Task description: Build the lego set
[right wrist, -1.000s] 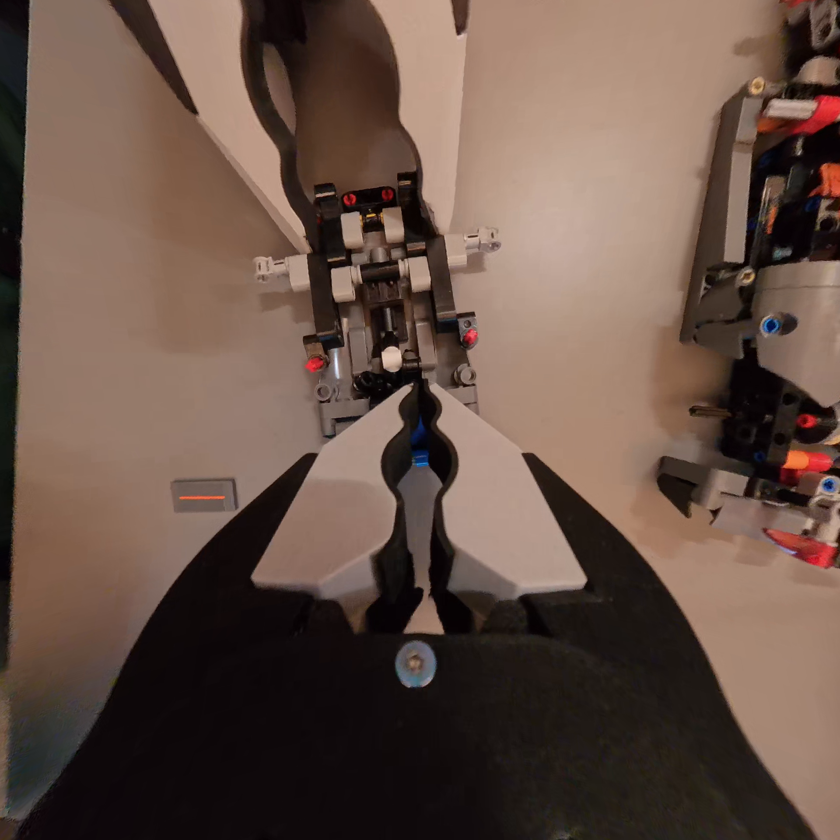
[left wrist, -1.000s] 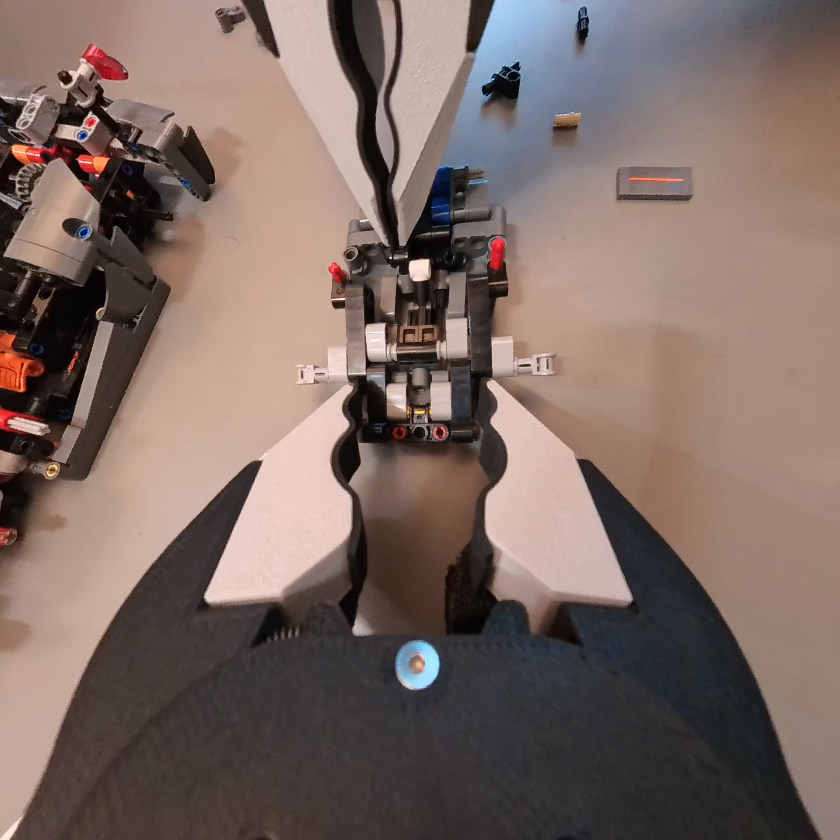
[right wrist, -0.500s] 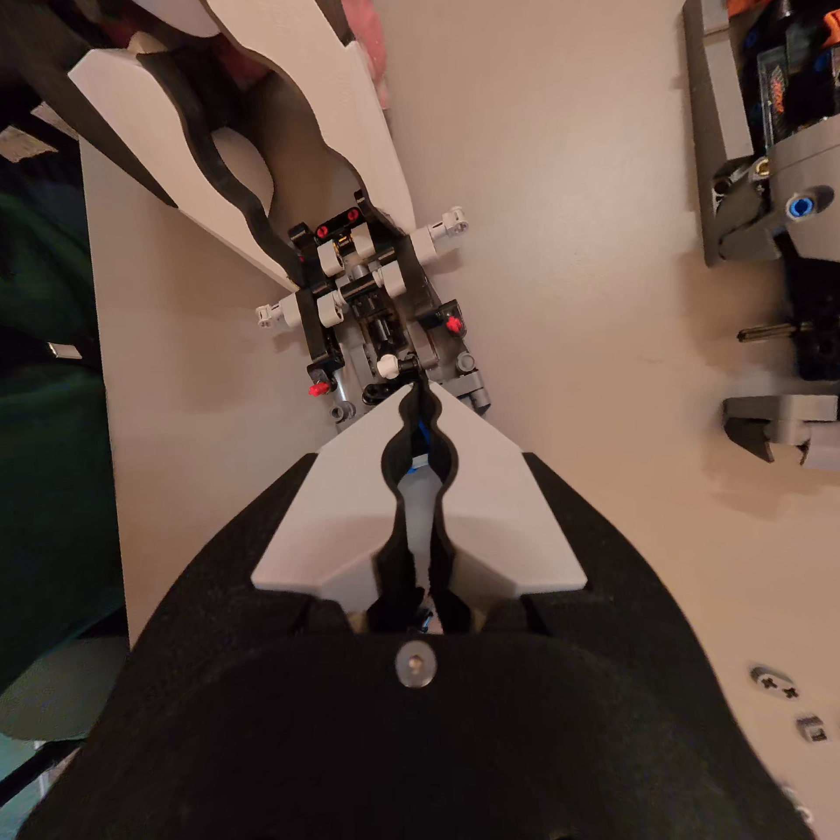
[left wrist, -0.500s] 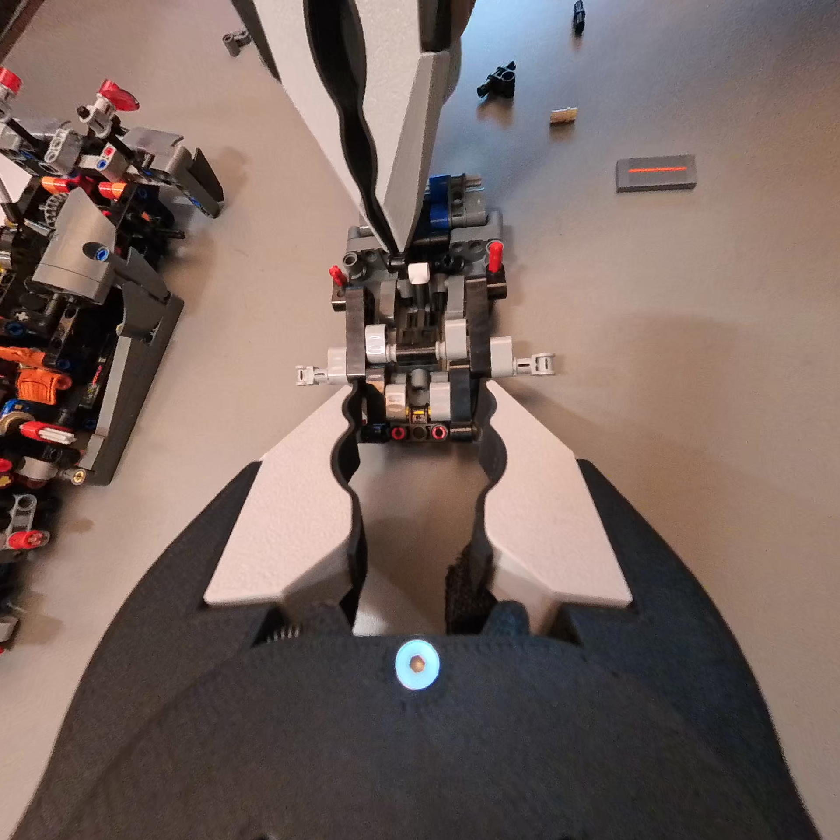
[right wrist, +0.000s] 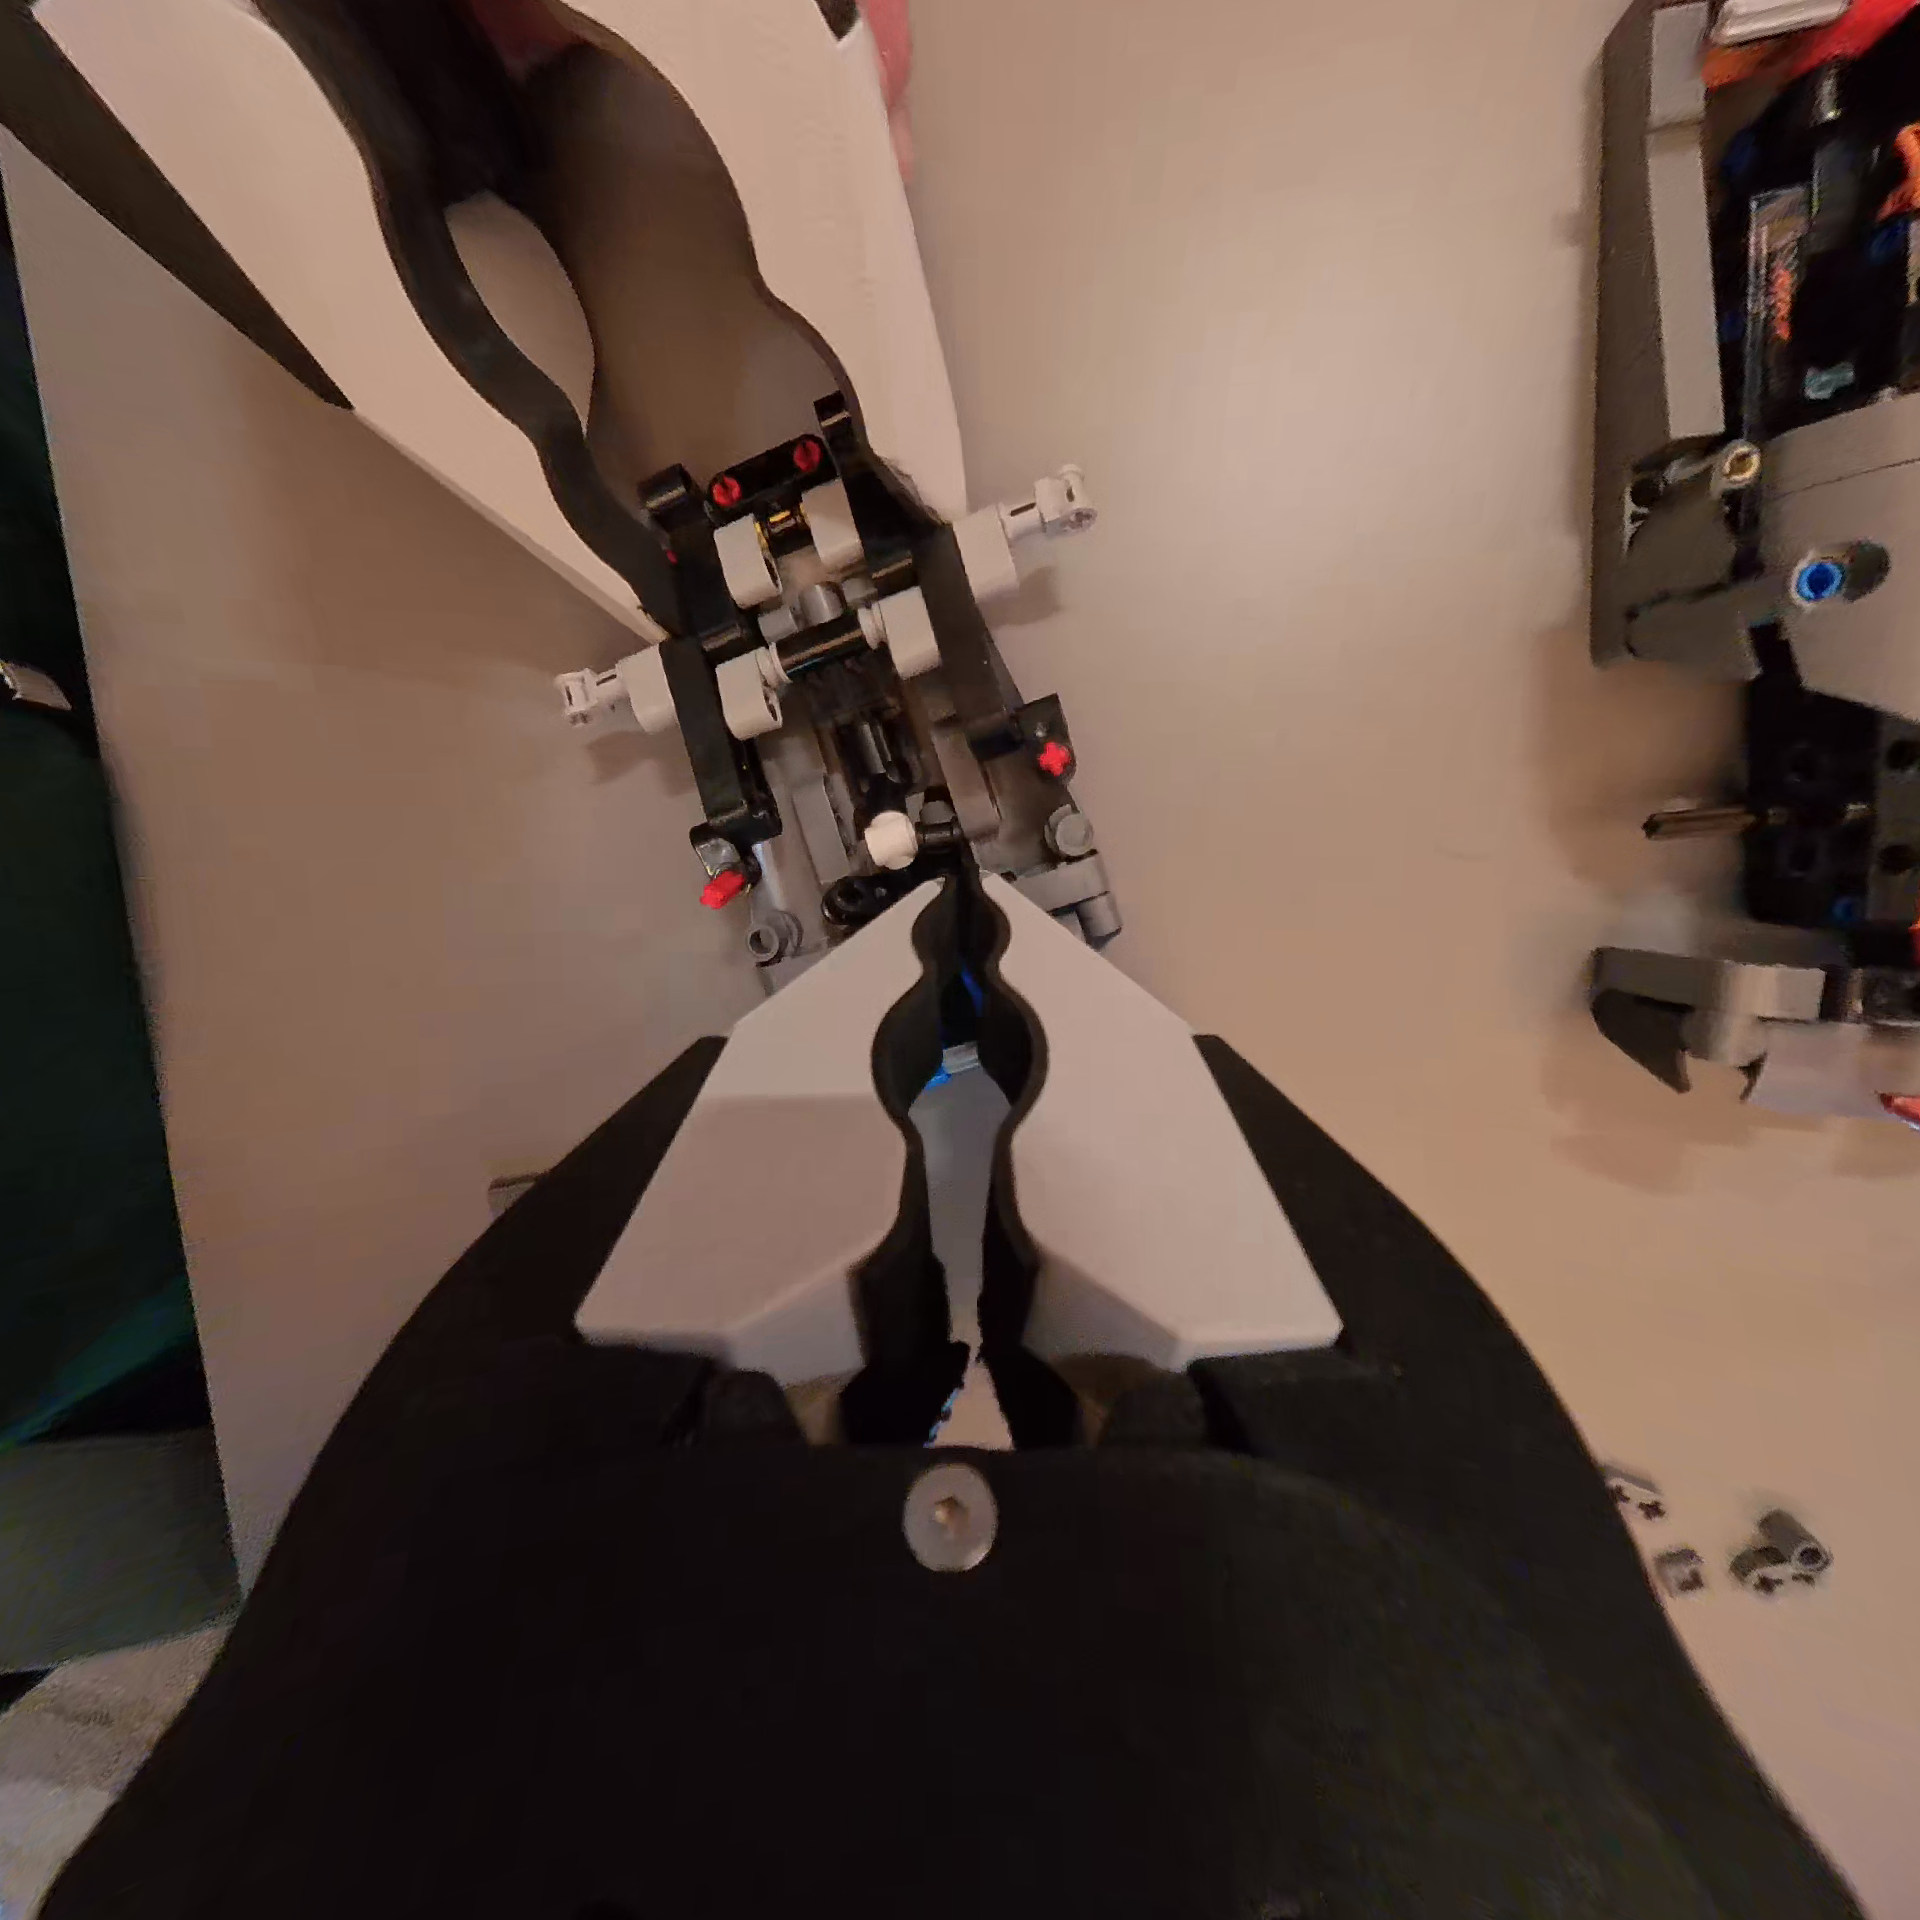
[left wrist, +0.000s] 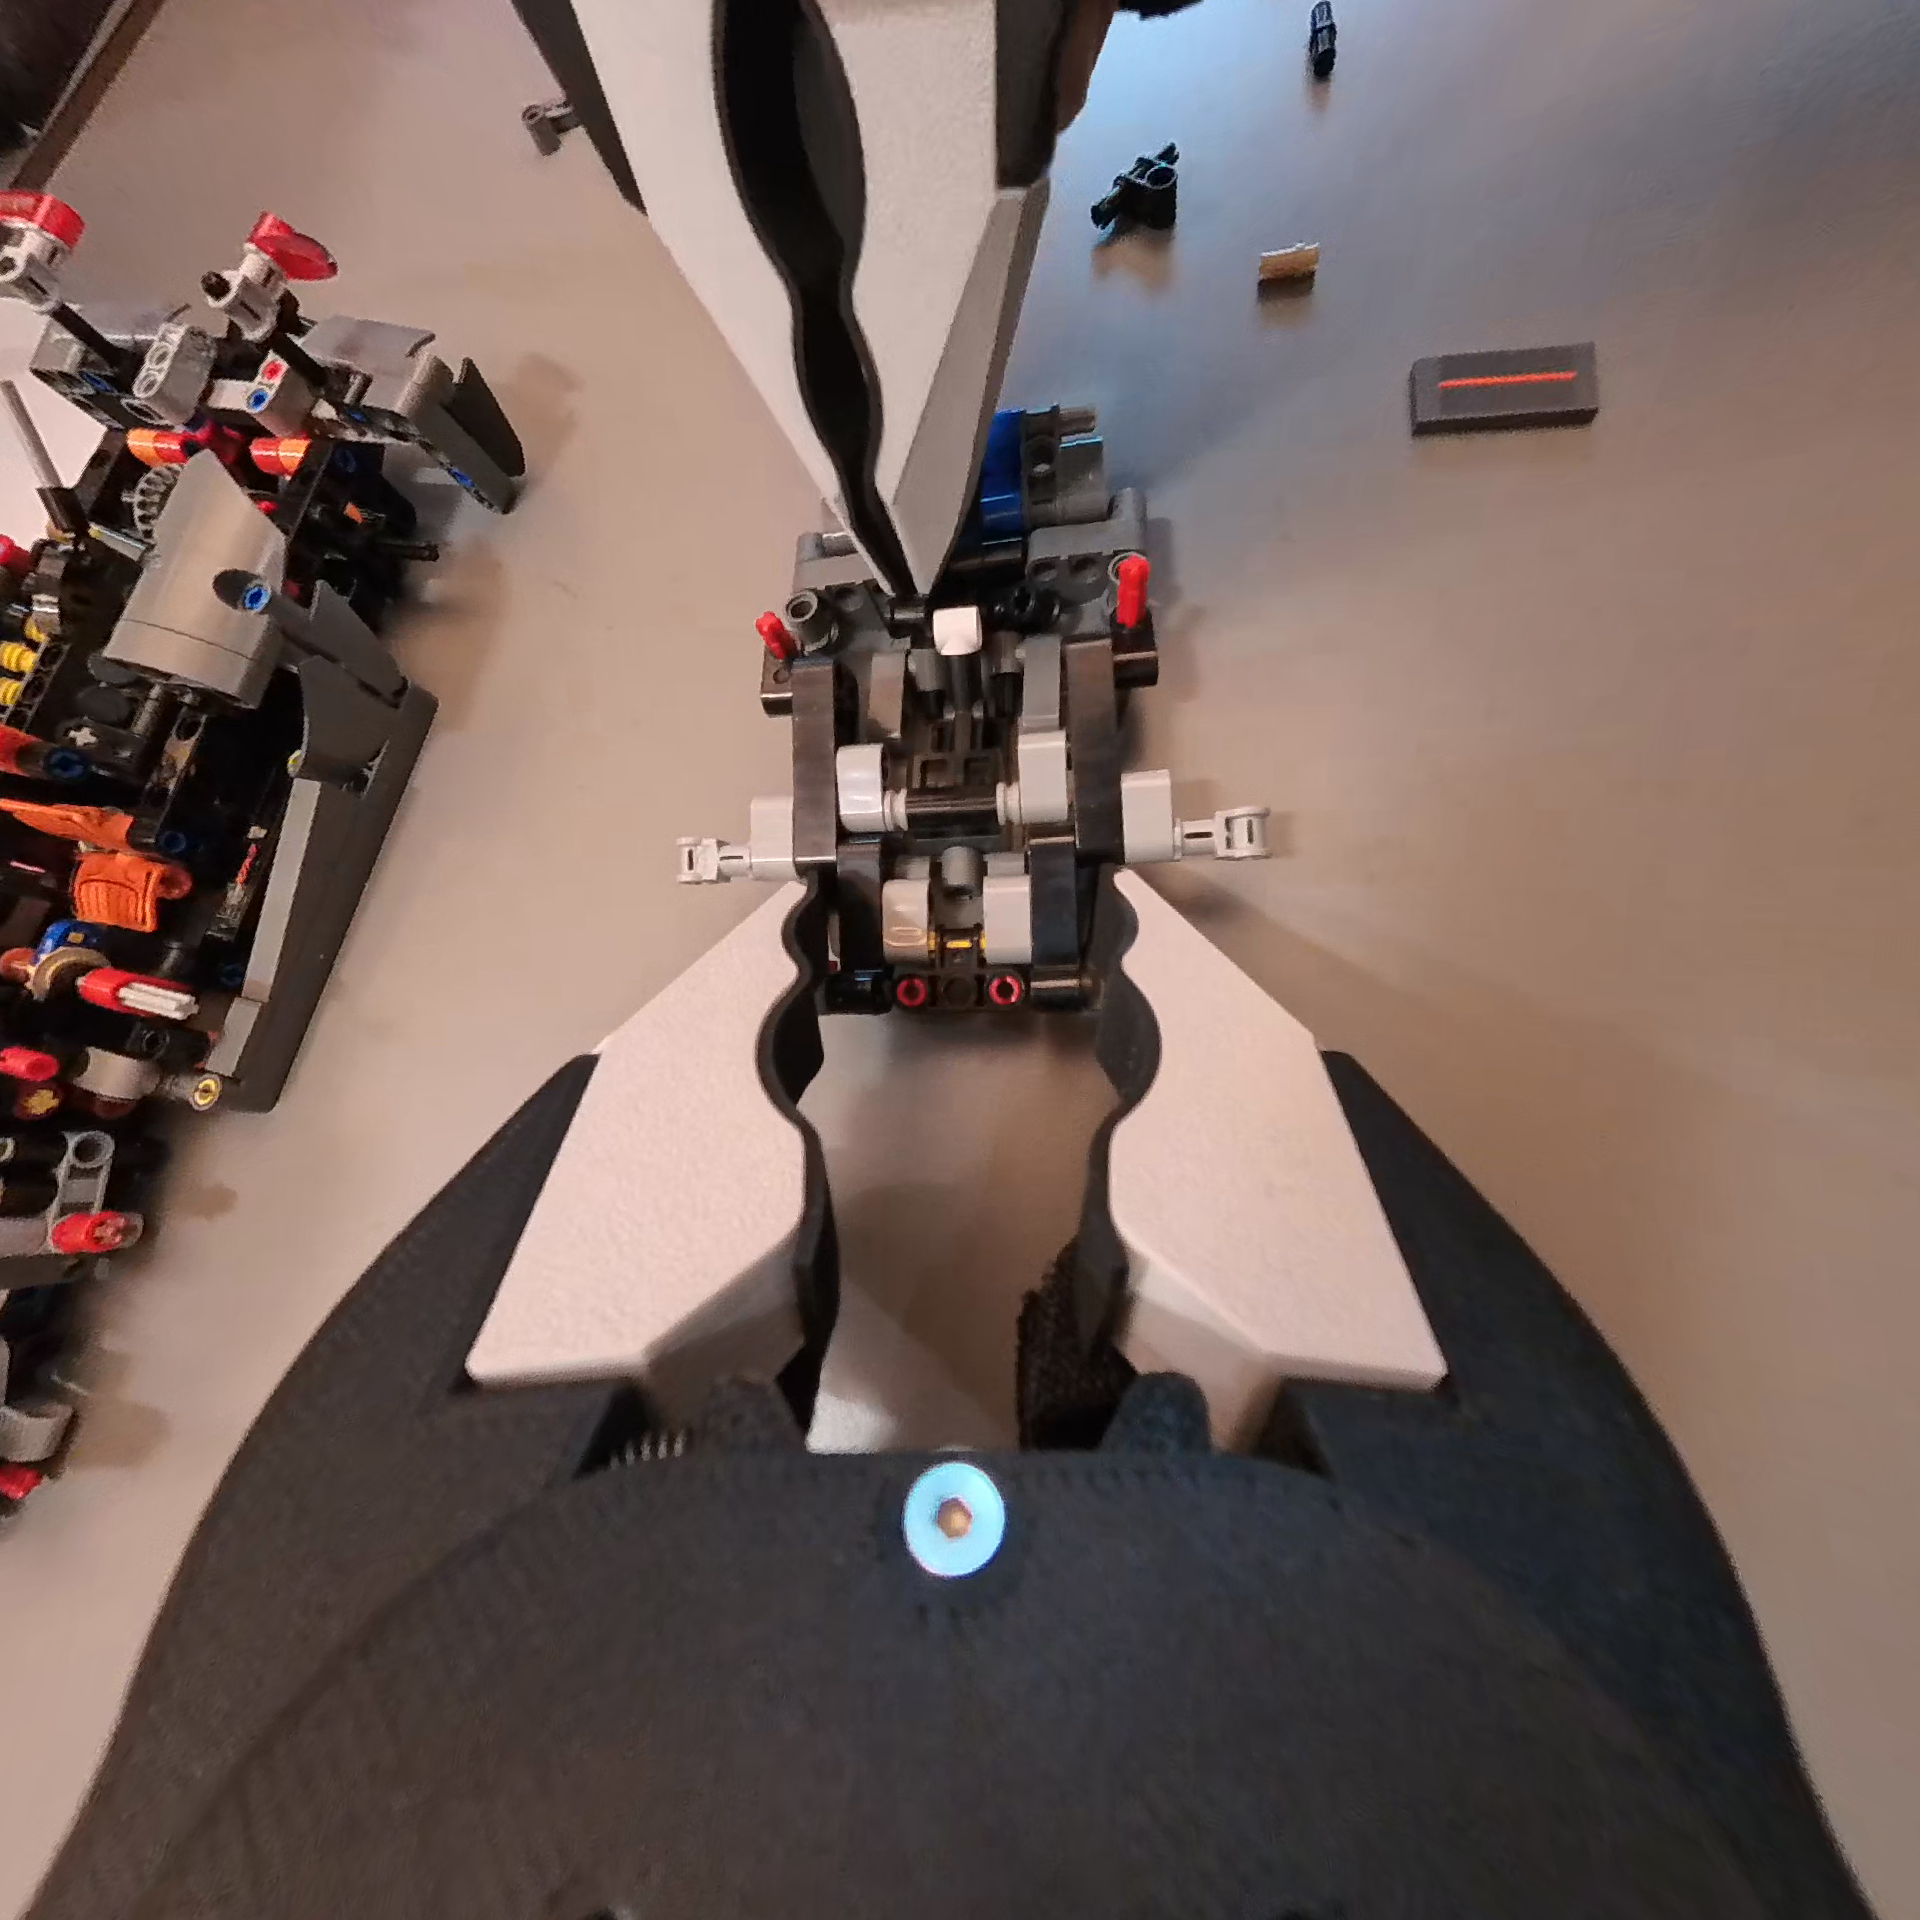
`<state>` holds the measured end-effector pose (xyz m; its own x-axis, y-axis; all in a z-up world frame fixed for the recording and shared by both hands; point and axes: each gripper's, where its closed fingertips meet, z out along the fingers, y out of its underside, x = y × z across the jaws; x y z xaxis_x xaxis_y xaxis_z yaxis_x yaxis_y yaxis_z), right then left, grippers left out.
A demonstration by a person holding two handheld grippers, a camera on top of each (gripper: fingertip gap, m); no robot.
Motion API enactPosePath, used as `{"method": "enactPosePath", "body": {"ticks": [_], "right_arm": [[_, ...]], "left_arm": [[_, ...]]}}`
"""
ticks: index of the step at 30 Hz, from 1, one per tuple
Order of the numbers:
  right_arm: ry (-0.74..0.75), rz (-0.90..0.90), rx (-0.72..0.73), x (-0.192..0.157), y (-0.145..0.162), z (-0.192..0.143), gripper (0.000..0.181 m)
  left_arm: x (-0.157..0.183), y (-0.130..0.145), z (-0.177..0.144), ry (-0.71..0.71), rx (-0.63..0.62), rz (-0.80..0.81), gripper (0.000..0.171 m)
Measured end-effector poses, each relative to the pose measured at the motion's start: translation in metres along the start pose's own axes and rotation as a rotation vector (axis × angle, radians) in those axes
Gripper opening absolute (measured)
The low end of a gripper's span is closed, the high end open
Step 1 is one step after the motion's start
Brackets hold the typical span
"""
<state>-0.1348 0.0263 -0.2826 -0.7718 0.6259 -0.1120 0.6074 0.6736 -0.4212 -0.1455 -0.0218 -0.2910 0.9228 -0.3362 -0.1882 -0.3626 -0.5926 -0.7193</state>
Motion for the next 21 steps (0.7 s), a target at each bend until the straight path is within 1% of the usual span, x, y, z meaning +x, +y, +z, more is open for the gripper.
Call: {"method": "enactPosePath", "body": {"ticks": [6, 8, 11, 15, 18, 21], "right_arm": [[0.040, -0.083, -0.077, 0.002, -0.003, 0.002, 0.000], [0.027, -0.066, -0.053, 0.002, -0.003, 0.002, 0.000], [0.051, -0.057, -0.029, 0.004, -0.004, -0.001, 0.000], [0.127, -0.021, 0.044, 0.011, -0.007, -0.022, 0.002], [0.158, 0.019, 0.066, 0.009, -0.002, -0.033, 0.004], [0.182, 0.085, 0.075, 0.005, 0.007, -0.036, 0.007]], "left_arm": [[-0.002, 0.002, -0.002, -0.004, -0.001, -0.002, 0.049], [-0.002, 0.002, -0.002, -0.007, -0.001, -0.001, 0.049], [-0.003, 0.002, -0.002, -0.021, 0.001, -0.003, 0.049], [-0.002, 0.002, -0.002, -0.031, -0.017, -0.015, 0.048], [-0.002, 0.003, -0.004, -0.046, -0.032, -0.028, 0.048], [-0.001, 0.005, -0.005, -0.075, -0.048, -0.062, 0.048]]}}
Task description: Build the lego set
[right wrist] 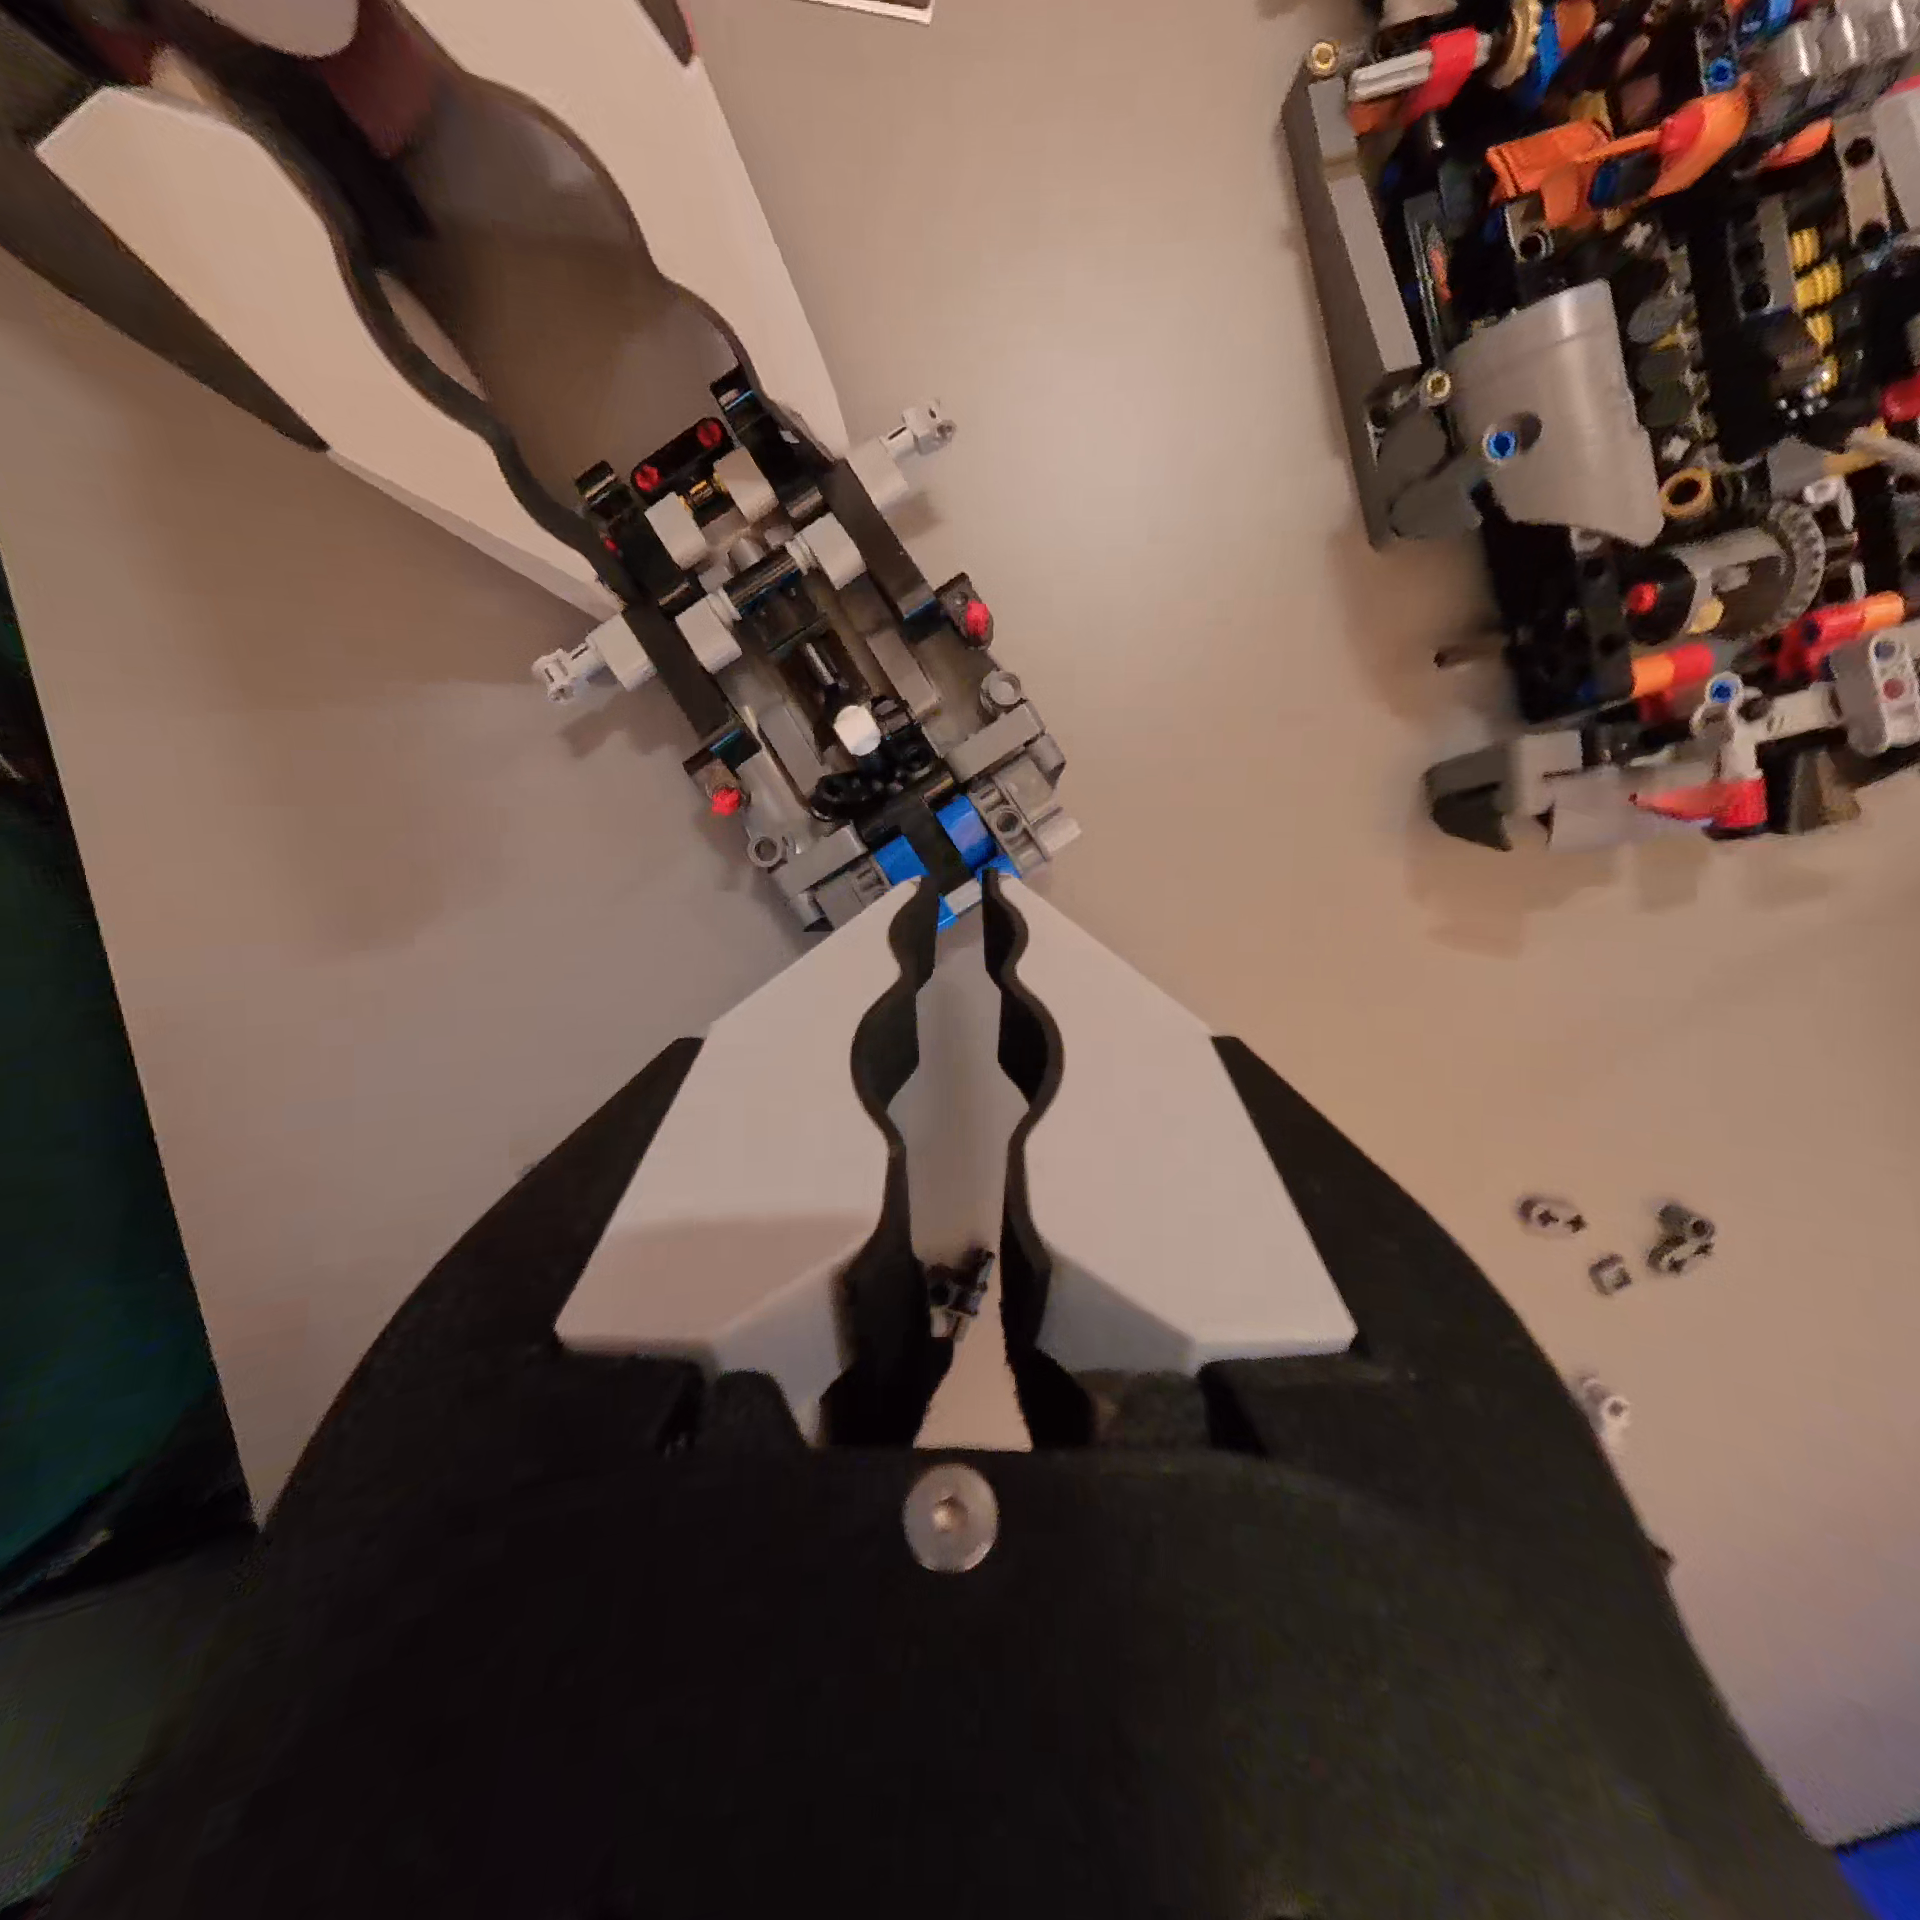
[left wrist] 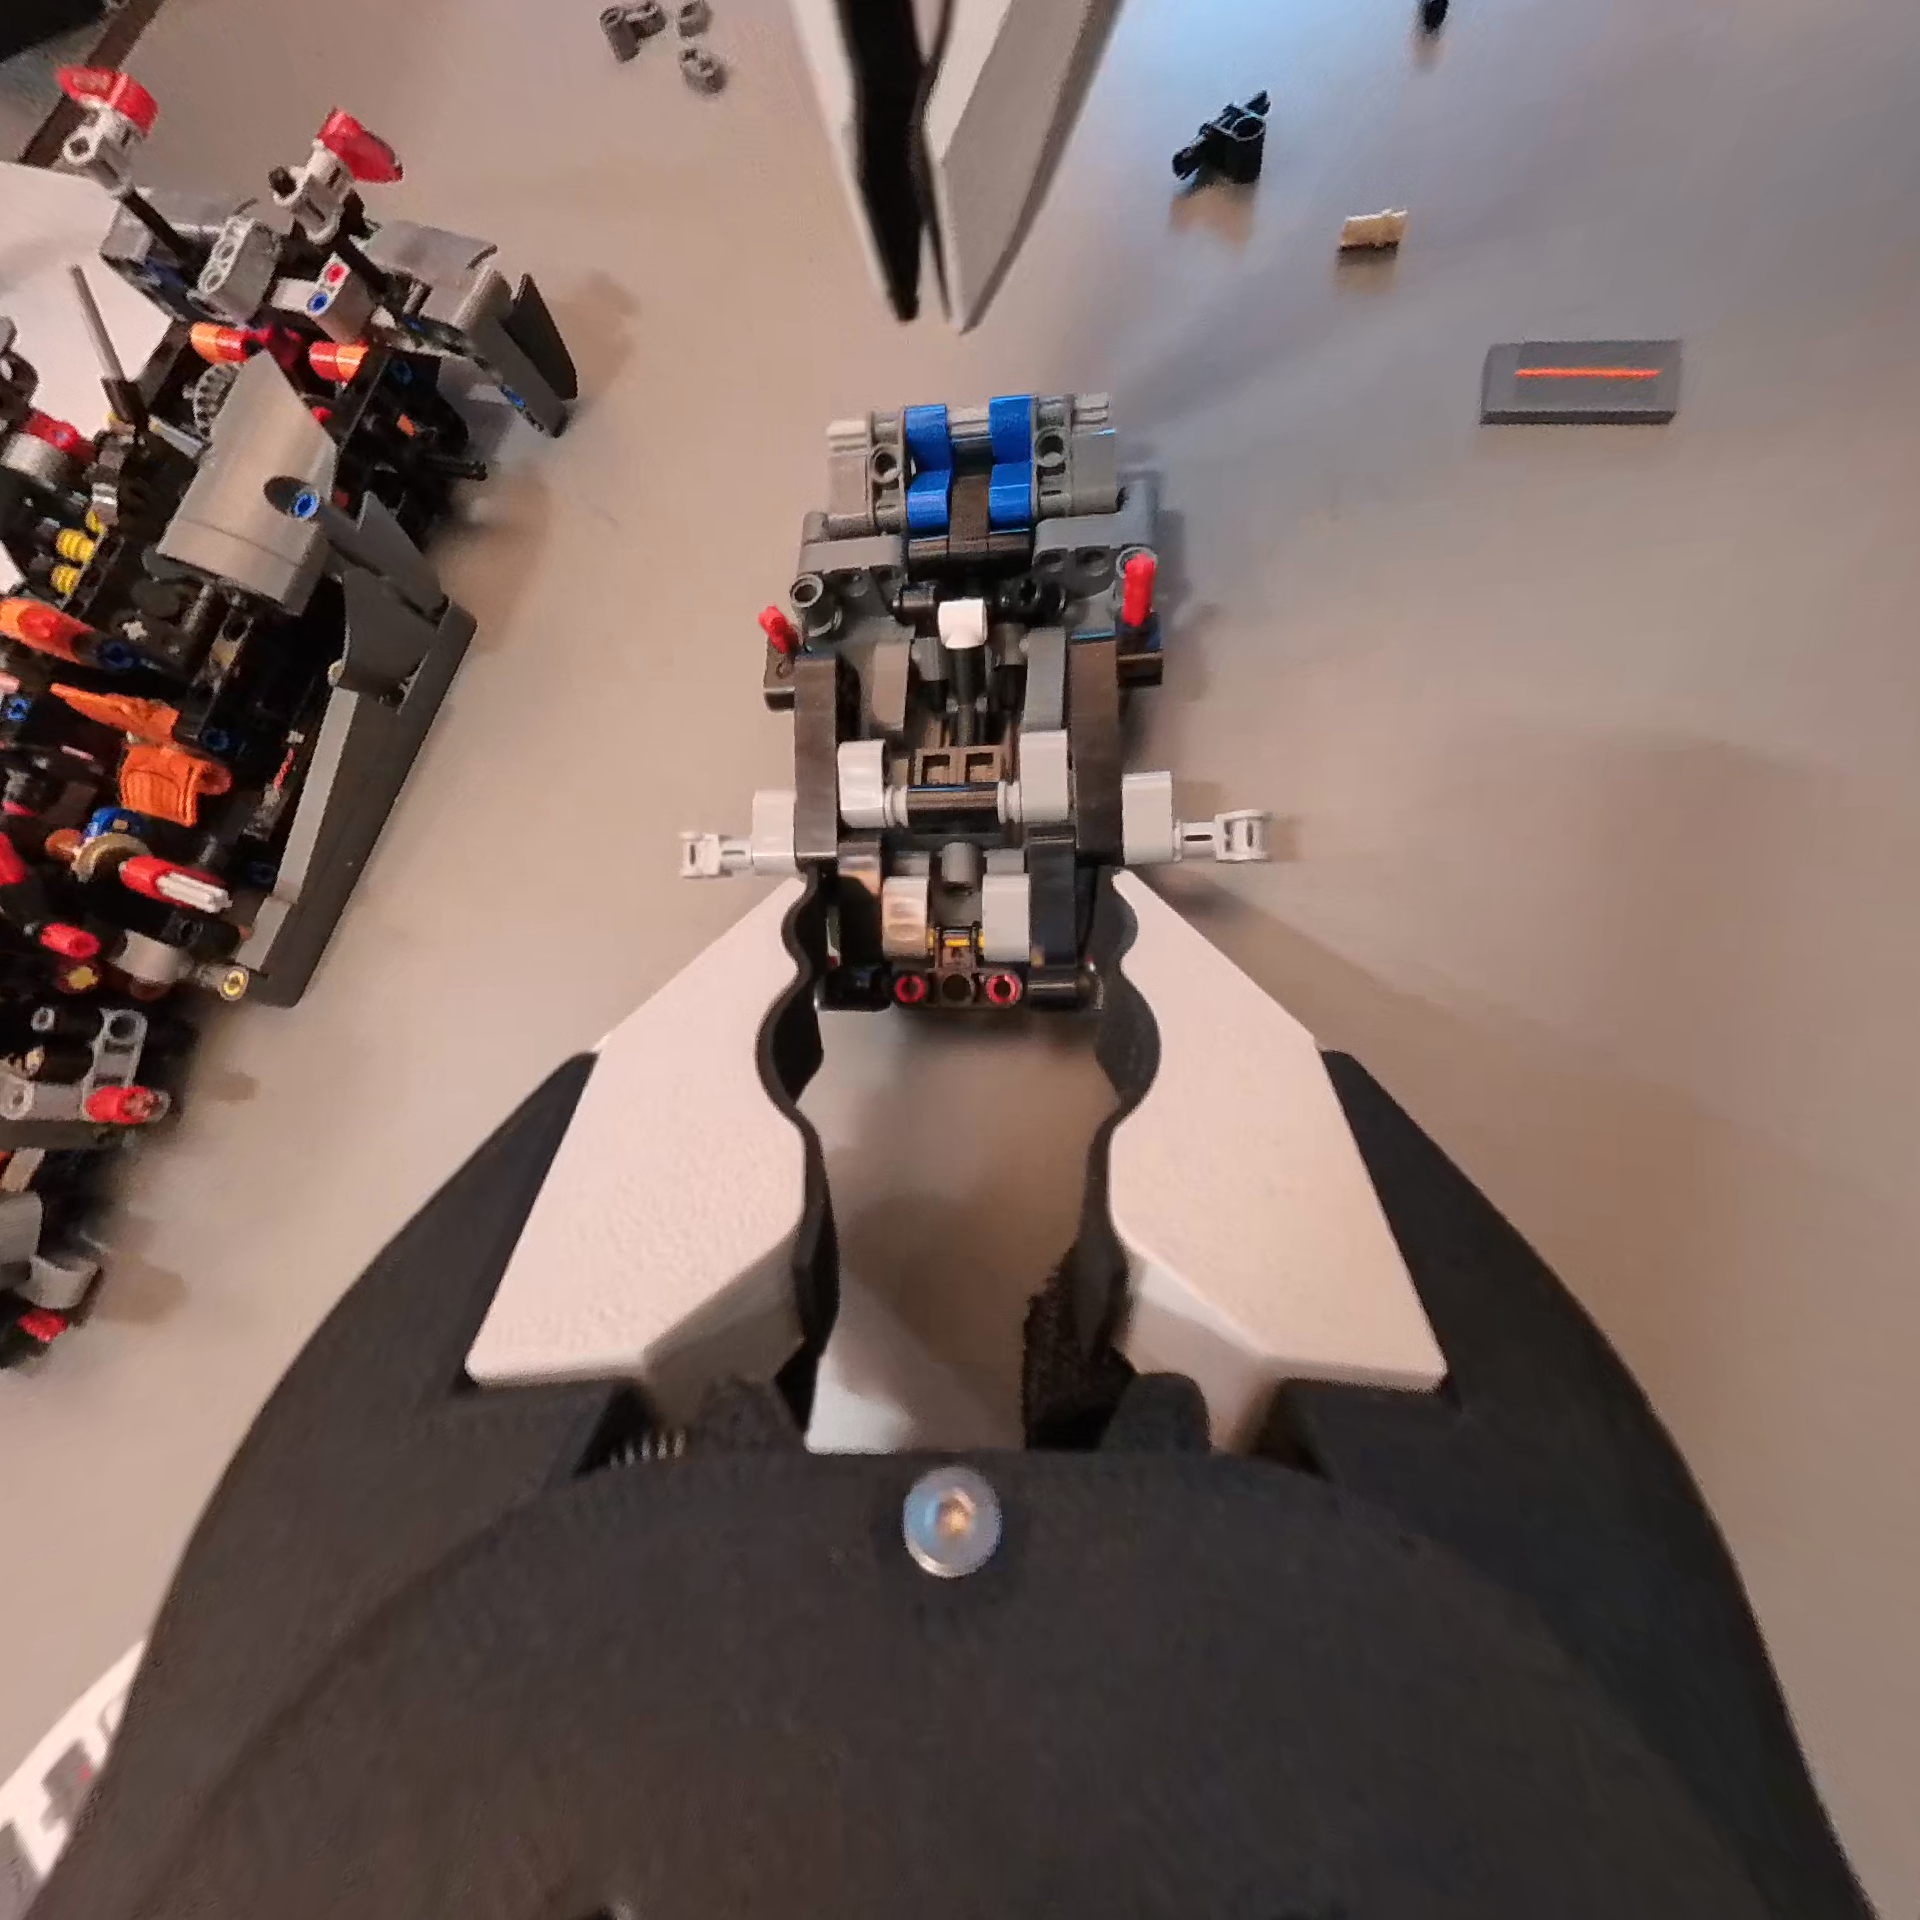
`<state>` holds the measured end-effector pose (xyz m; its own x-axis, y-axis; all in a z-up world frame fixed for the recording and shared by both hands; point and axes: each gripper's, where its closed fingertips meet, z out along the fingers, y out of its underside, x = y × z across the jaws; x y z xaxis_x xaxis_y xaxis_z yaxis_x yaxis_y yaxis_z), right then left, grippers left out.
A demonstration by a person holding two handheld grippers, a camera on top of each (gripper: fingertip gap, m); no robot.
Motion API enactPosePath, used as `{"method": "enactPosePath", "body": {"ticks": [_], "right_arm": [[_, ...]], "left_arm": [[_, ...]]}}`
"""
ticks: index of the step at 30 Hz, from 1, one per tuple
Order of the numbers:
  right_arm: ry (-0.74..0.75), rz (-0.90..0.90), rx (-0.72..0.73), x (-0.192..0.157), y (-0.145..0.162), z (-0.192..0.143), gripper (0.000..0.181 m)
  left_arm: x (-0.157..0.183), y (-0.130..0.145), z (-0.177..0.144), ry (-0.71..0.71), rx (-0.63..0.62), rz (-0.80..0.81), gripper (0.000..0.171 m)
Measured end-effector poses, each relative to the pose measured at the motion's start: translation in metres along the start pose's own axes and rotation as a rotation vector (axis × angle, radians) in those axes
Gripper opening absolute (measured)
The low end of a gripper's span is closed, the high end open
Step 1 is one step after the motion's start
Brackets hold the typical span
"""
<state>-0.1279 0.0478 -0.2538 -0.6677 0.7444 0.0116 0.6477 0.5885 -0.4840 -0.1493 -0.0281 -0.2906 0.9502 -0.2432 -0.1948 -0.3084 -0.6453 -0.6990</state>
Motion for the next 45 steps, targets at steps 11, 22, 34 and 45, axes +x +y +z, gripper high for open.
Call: {"method": "enactPosePath", "body": {"ticks": [11, 22, 34, 45], "right_arm": [[0.042, 0.311, 0.070, -0.006, 0.022, 0.012, 0.022], [0.055, 0.359, 0.136, -0.003, 0.027, 0.003, 0.032], [-0.004, 0.363, 0.140, -0.011, 0.025, 0.021, 0.031], [-0.019, 0.345, 0.125, -0.008, 0.026, 0.026, 0.027]], "left_arm": [[0.019, -0.014, -0.008, -0.086, 0.030, -0.119, 0.054], [0.026, -0.023, -0.033, -0.098, 0.113, -0.117, 0.054], [0.041, -0.011, -0.010, 0.044, 0.025, -0.162, 0.051], [0.003, -0.010, -0.026, 0.009, 0.087, -0.124, 0.056]]}}
